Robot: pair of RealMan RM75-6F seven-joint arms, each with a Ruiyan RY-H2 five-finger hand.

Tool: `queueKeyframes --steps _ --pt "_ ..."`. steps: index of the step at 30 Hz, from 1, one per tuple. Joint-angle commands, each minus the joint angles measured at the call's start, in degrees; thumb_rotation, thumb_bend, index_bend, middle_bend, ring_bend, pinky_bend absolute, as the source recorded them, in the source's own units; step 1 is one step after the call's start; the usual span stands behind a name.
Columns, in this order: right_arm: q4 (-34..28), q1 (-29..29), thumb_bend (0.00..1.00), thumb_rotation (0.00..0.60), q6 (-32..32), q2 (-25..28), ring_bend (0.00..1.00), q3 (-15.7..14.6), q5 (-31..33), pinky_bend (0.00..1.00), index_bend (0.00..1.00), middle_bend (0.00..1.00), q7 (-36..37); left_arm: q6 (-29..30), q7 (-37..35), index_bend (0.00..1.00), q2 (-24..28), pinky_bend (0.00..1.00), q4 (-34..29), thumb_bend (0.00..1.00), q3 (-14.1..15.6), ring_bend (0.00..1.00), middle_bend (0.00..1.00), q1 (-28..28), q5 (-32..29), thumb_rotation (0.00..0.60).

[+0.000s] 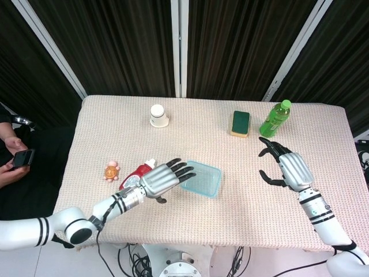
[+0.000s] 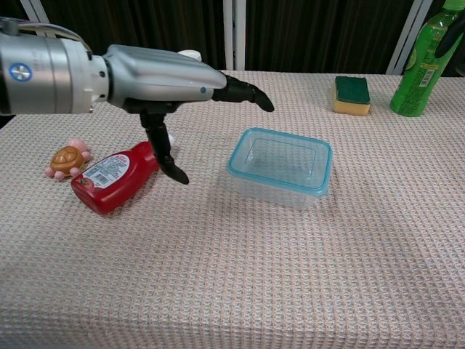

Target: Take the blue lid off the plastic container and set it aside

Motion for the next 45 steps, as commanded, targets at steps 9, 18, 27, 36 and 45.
queueKeyframes --steps 9,18,27,36,45 --pt "1.51 0.01 0.30 0.600 -0.49 -1.47 0.16 0.09 -1.64 0.29 0.00 0.35 0.14 5.91 22.33 0.00 -9.77 0.02 4.75 0.00 3.70 0.00 0.00 -20.07 -42.91 0.600" --pt "2.59 -0.68 0.29 0.600 -0.32 -1.91 0.16 -0.19 -2.35 0.29 0.00 0.35 1.01 11.35 25.92 0.00 -12.42 0.04 6.61 0.00 6.11 0.00 0.00 -28.70 -59.75 0.600" --pt "3.41 -0.66 0.29 0.600 -0.93 -2.36 0.16 -0.30 -2.97 0.29 0.00 0.35 1.60 13.47 26.76 0.00 -13.54 0.04 8.27 0.00 7.38 0.00 0.00 -31.60 -66.02 0.600" --pt "3.77 -0.84 0.28 0.600 -1.16 -2.80 0.16 -0.39 -3.16 0.29 0.00 0.36 1.52 12.89 27.95 0.00 -14.62 0.05 9.63 0.00 7.48 0.00 0.00 -34.41 -70.46 0.600" --pt "3.96 -1.19 0.28 0.600 -1.12 -3.06 0.16 -0.66 -3.54 0.29 0.00 0.36 1.65 11.21 28.15 0.00 -15.28 0.06 10.80 0.00 7.80 0.00 0.00 -36.16 -73.30 0.600"
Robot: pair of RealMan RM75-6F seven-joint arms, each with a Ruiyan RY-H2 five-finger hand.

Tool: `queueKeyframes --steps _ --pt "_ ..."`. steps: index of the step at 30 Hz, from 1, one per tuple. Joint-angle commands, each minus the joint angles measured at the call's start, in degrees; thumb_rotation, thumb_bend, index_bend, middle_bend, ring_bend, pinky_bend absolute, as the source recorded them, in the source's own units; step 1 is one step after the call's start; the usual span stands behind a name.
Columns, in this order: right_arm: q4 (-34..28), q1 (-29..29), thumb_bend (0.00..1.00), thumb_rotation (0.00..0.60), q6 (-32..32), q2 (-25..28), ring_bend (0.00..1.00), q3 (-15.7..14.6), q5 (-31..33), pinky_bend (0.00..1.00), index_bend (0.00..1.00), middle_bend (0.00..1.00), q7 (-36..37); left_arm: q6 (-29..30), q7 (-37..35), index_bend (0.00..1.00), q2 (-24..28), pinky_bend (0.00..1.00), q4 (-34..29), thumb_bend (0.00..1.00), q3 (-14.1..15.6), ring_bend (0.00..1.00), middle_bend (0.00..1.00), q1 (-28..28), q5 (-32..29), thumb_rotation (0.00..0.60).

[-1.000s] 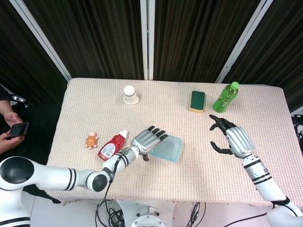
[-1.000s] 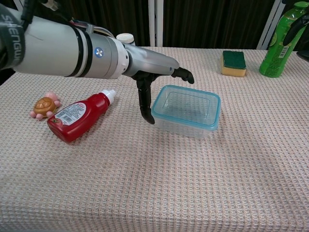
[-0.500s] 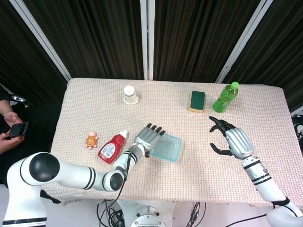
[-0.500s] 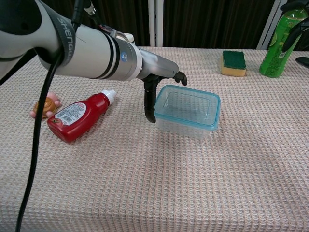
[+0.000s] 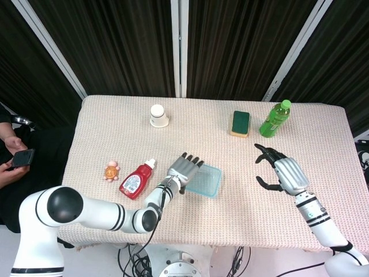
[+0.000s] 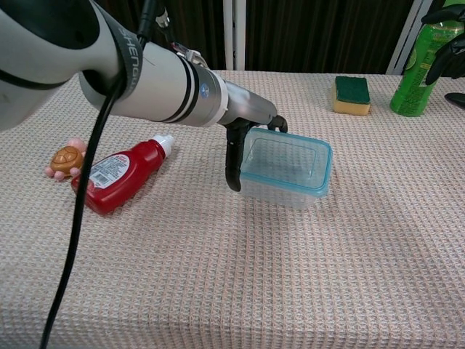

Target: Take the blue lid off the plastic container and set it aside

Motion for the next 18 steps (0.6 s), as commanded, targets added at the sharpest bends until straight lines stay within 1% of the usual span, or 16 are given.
queueKeyframes --steps 1,3,6,7,8,11,13,15,18 --pt "-0.03 -0.04 0.28 0.600 0.01 -0.14 0.16 -0.21 -0.42 0.29 0.00 0.36 0.04 -0.68 -0.28 0.00 -0.21 0.07 0.71 0.00 -0.01 0.00 0.00 -0.40 -0.67 0.600" --pt "-0.08 -0.03 0.28 0.600 0.09 -0.39 0.17 -0.60 -1.34 0.30 0.00 0.37 0.20 -0.28 -0.63 0.02 -0.54 0.11 1.35 0.00 -0.04 0.01 0.04 -0.45 -0.61 0.600" --pt "-0.16 0.56 0.29 0.600 -0.36 -1.06 0.20 -2.46 -5.28 0.35 0.04 0.39 1.41 1.18 -1.41 0.13 -1.17 0.20 2.07 0.00 0.03 0.14 0.19 -0.03 -0.05 0.600" --pt "-0.13 0.89 0.29 0.600 -0.60 -1.36 0.22 -3.05 -6.62 0.37 0.08 0.39 1.72 1.48 -1.54 0.15 -1.20 0.22 2.15 0.00 0.08 0.17 0.22 0.10 -0.12 0.600" --pt "0.03 1.25 0.29 0.600 -0.71 -1.85 0.22 -3.57 -8.02 0.38 0.10 0.39 1.95 1.86 -1.65 0.16 -1.22 0.24 2.24 0.00 0.11 0.19 0.24 0.23 -0.17 0.600" --pt "1.17 2.38 0.29 0.600 -0.63 -4.55 0.23 -4.65 -11.85 0.38 0.18 0.40 1.38 3.95 -1.42 0.17 -1.42 0.27 2.36 0.00 0.44 0.20 0.26 0.55 -0.51 0.600" --pt "2.83 3.10 0.29 0.600 -0.88 -7.34 0.23 -4.57 -12.90 0.39 0.21 0.40 -0.88 5.28 -0.79 0.17 -1.50 0.28 2.30 0.00 0.53 0.20 0.26 0.57 -1.66 0.600" --pt "4.54 3.64 0.26 0.600 -1.58 -9.99 0.23 -4.07 -12.67 0.39 0.22 0.39 -4.12 6.25 -0.28 0.17 -1.57 0.28 2.30 0.00 0.37 0.20 0.26 0.61 -2.89 0.600" --pt "7.24 4.29 0.19 0.600 -1.94 -14.56 0.23 -2.97 -12.10 0.37 0.23 0.37 -9.62 7.51 0.74 0.17 -1.59 0.28 2.45 0.00 -0.01 0.20 0.26 0.69 -5.09 0.600"
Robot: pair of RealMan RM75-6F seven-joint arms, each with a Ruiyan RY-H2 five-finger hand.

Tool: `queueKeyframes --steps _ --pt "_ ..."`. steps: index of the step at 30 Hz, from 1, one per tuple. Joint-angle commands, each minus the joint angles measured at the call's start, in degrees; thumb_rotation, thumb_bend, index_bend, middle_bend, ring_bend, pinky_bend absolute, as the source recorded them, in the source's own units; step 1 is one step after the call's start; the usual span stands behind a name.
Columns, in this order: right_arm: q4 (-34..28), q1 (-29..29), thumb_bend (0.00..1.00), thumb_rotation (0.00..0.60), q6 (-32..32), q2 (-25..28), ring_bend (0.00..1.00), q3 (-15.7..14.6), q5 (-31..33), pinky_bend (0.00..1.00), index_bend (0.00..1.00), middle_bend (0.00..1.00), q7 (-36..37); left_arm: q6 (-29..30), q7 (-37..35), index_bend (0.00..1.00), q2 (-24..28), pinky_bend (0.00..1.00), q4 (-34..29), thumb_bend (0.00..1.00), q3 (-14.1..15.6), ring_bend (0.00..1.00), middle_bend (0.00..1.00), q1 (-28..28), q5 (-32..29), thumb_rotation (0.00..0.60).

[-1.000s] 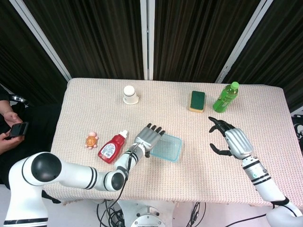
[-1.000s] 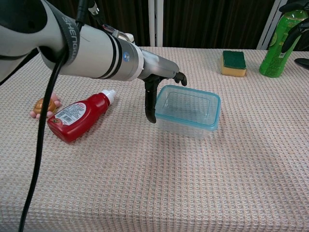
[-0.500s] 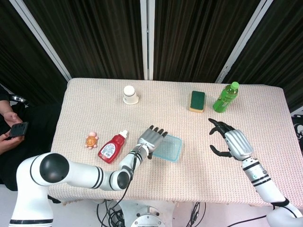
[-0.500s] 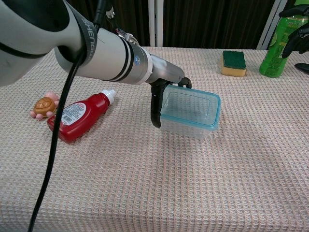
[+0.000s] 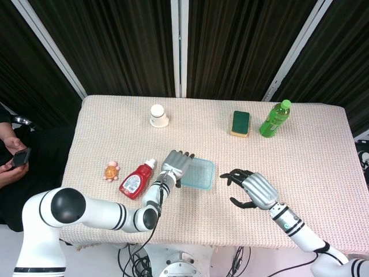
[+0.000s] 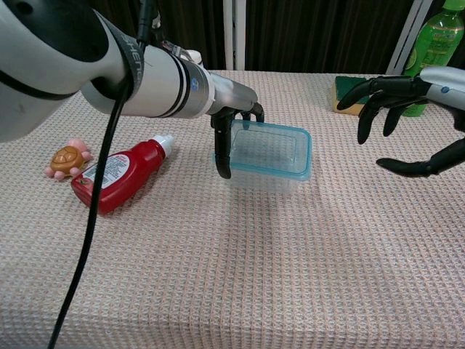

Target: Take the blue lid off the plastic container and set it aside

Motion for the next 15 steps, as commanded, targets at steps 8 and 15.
queueKeyframes --steps 8,15 --pt "12.61 3.11 0.11 0.600 0.73 -15.47 0.17 3.09 -0.04 0.27 0.24 0.30 -14.20 1.26 3.07 0.17 -0.15 0.28 0.99 0.00 -1.67 0.20 0.26 1.10 -4.49 0.600" --pt "19.32 5.60 0.10 0.600 1.28 -19.87 0.17 3.41 -1.22 0.26 0.28 0.29 -14.49 1.93 4.53 0.17 -0.72 0.28 1.81 0.00 -1.69 0.20 0.26 1.96 -2.82 0.600"
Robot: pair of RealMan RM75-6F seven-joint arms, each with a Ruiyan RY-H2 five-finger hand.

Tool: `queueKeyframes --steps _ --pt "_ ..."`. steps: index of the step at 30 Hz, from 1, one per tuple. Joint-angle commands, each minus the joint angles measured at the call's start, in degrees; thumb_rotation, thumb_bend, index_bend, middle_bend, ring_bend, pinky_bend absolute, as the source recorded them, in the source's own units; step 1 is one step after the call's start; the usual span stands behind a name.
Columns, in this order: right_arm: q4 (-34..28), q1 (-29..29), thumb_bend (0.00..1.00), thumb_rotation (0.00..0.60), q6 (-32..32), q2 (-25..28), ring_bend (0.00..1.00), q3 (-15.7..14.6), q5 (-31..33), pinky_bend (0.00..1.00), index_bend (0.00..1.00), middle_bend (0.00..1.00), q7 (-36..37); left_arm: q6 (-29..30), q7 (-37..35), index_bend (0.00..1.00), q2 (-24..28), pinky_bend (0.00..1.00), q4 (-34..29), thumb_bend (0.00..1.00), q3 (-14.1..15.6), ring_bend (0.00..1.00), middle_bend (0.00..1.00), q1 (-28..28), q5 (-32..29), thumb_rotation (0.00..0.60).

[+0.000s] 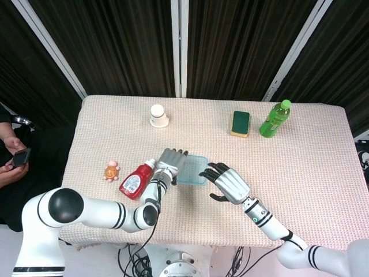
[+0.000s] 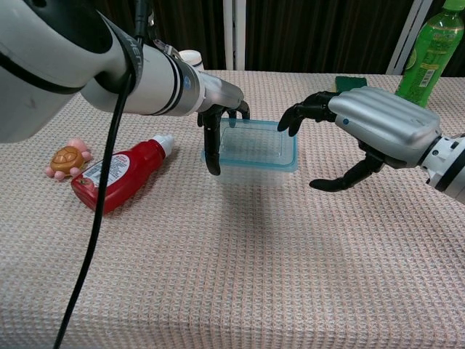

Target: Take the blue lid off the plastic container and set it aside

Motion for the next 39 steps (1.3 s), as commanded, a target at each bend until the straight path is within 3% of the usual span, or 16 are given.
queueKeyframes --steps 1,22,39 --pt "2.77 1.55 0.10 0.600 0.09 -1.53 0.17 0.13 -0.69 0.26 0.29 0.29 -0.42 0.00 0.43 0.17 -0.06 0.27 0.16 0.00 -0.07 0.20 0.26 0.68 0.90 0.600" --pt "14.23 6.92 0.12 0.600 1.72 -6.40 0.17 -1.63 -2.94 0.26 0.31 0.32 4.37 -3.99 1.74 0.16 1.04 0.26 0.14 0.00 0.54 0.20 0.26 1.92 1.77 0.600" --pt "17.03 8.33 0.13 0.600 3.36 -7.31 0.17 -2.24 -2.19 0.26 0.33 0.33 5.15 -3.98 1.76 0.16 0.86 0.26 0.03 0.00 0.87 0.20 0.26 2.30 2.53 0.600"
